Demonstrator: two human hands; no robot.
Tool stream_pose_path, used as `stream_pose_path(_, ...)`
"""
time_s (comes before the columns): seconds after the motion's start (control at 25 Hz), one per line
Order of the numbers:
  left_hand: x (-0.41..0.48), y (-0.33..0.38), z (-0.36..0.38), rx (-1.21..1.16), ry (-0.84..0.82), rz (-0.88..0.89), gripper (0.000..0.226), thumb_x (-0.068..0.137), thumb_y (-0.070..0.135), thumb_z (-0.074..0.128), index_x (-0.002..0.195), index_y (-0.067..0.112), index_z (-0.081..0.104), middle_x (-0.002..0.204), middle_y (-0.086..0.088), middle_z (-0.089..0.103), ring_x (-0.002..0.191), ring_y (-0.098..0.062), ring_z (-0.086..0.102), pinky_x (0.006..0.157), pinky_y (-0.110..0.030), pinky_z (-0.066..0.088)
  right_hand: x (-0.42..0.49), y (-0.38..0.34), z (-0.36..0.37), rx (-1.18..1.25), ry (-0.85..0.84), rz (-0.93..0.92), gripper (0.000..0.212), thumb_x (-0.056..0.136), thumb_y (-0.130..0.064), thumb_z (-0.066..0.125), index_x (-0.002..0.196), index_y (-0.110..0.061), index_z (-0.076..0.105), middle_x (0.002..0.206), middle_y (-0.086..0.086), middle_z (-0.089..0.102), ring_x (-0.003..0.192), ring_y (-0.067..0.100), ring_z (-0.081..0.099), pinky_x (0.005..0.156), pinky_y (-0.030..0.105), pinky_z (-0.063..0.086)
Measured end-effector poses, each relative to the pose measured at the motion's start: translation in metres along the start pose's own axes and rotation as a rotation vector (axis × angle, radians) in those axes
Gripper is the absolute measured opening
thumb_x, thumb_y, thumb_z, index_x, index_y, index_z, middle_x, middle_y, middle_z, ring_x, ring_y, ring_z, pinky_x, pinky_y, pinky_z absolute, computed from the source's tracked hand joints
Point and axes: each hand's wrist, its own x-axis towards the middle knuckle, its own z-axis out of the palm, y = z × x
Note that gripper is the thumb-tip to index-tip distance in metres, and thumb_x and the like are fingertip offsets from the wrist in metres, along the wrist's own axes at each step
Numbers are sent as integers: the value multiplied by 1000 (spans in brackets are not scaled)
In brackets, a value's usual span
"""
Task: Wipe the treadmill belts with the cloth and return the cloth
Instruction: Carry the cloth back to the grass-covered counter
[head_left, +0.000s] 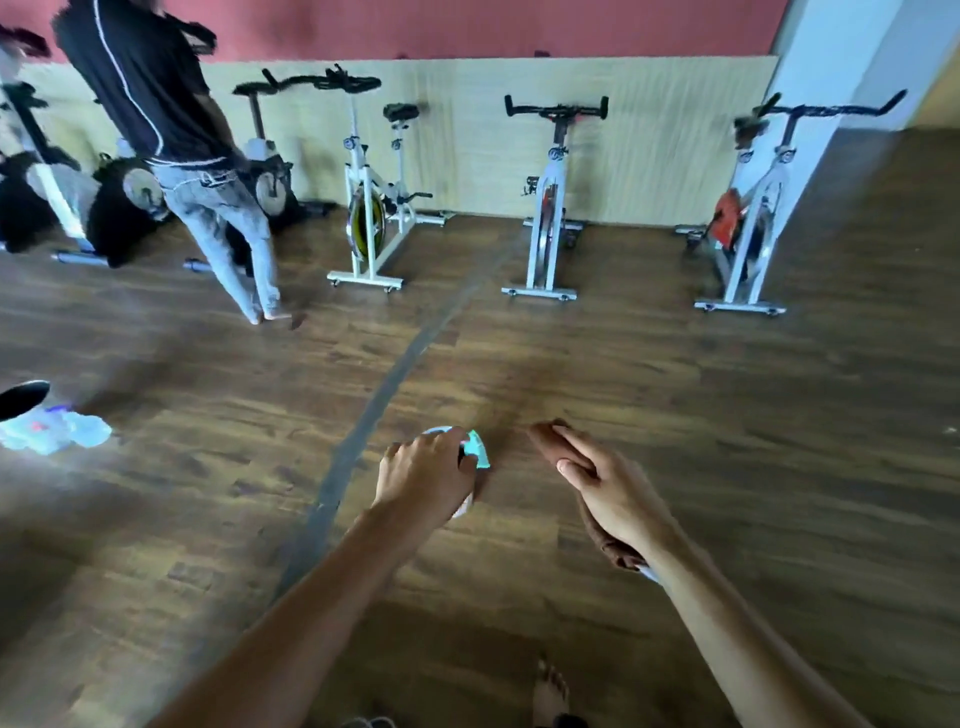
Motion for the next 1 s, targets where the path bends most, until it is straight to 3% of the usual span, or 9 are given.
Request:
stream_pose_path(0.36, 248, 139, 37, -47, -76, 206, 33, 90, 39, 53, 121, 32, 61, 114, 0, 70, 112, -25, 62, 92, -34, 47, 162, 97, -130, -20, 203, 230, 47, 97, -35, 51, 142, -45, 40, 148, -18, 44, 134, 10, 44, 110, 35, 37)
stream_pose_path(0.72, 443, 291, 82, -65, -144, 645, 31, 93, 38, 52, 120, 28, 62, 118, 4, 68, 111, -22, 62, 88, -32, 48, 255, 177, -233, 84, 541, 500, 49, 96, -27, 57, 141, -42, 45, 147, -16, 44, 135, 8, 42, 114, 32, 33)
stream_pose_path(1.0, 499, 463, 110, -64, -218, 1031, 34, 92, 40, 55, 123, 28, 62, 116, 2, 69, 110, -20, 62, 90, -32, 48, 257, 235, -318, 75, 868, 680, 50, 96, -22, 59, 142, -36, 46, 149, -16, 42, 137, 5, 38, 116, 32, 30)
